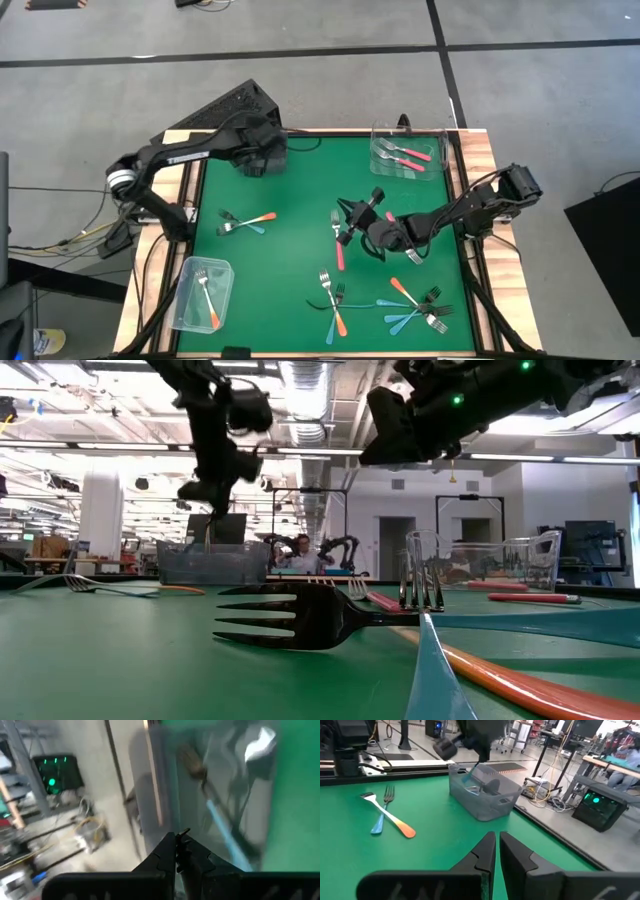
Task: Sort silverware by color (type)
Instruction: Put the blue fork into the black bin, then put the orange fork into the white bin
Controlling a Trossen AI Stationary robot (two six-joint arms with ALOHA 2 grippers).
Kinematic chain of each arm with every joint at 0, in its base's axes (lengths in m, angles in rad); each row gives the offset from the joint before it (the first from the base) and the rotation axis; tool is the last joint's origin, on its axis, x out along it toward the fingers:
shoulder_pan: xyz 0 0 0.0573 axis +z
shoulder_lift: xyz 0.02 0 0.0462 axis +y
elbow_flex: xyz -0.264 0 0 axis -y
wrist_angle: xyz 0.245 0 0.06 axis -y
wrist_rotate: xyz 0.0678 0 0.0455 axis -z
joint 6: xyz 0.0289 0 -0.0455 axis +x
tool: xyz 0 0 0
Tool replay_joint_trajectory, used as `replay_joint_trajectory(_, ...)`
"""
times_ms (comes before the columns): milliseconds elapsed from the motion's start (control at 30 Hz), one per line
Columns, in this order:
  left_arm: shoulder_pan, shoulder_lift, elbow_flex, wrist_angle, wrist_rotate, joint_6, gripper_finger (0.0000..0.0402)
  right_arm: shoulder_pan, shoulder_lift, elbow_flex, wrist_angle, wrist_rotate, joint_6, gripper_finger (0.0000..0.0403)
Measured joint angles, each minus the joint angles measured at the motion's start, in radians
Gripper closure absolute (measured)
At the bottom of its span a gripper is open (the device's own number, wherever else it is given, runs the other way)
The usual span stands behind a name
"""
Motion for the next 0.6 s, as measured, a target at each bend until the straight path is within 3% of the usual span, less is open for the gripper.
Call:
replay_joint_trajectory(167, 0.015, 0.077, 0.000, -0.003, -0.040, -0.020, 0.0401, -0.009, 0.000, 0.000, -0.013, -0.006, 0.048, 0.0351)
replay_joint_trajectory(267, 0.017, 0.086, 0.000, 0.013, 0.010, -0.078, 0.0391, -0.016, 0.000, 0.000, -0.034, -0.007, 0.069, 0.0351)
replay_joint_trajectory(467, 0.017, 0.070, 0.000, 0.016, -0.011, -0.088, 0.0324, -0.016, 0.000, 0.000, -0.054, -0.007, 0.105, 0.0351)
replay_joint_trajectory(600, 0.014, 0.054, 0.000, 0.038, -0.165, -0.146, 0.0266, -0.014, 0.000, 0.000, -0.052, -0.007, 0.108, 0.0351)
